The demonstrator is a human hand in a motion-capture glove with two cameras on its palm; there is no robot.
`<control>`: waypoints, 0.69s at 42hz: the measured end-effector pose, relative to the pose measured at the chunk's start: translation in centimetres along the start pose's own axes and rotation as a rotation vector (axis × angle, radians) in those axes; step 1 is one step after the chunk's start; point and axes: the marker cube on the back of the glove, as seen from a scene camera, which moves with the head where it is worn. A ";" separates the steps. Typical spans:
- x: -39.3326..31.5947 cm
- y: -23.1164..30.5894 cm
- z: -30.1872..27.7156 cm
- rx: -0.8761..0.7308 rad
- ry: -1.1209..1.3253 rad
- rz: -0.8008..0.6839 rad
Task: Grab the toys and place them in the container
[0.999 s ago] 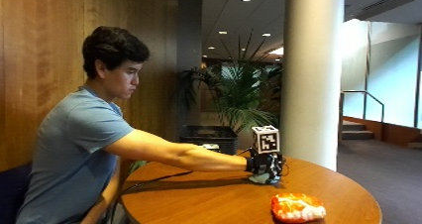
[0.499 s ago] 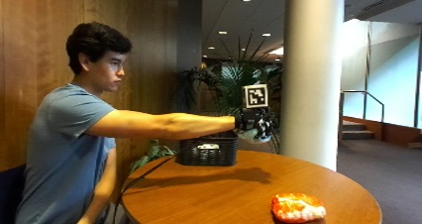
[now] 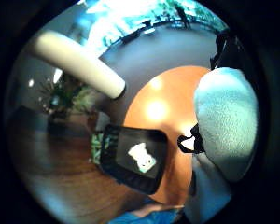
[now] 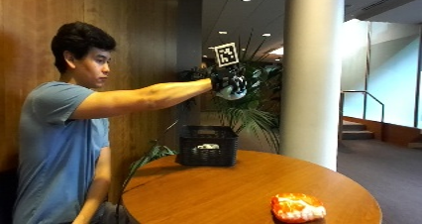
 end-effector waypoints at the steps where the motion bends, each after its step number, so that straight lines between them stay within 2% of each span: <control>1: -0.7 0.2 -0.6 0.004 -0.012 0.008; 8: -7.9 1.6 -3.8 0.019 -0.116 0.078; 13: -8.3 4.4 -4.1 0.034 -0.131 -0.071; 18: -9.9 6.1 -3.7 0.030 -0.245 -0.059; 22: -12.6 7.3 -2.9 0.021 -0.295 -0.128; 29: -14.6 9.0 -0.2 -0.024 -0.180 -0.178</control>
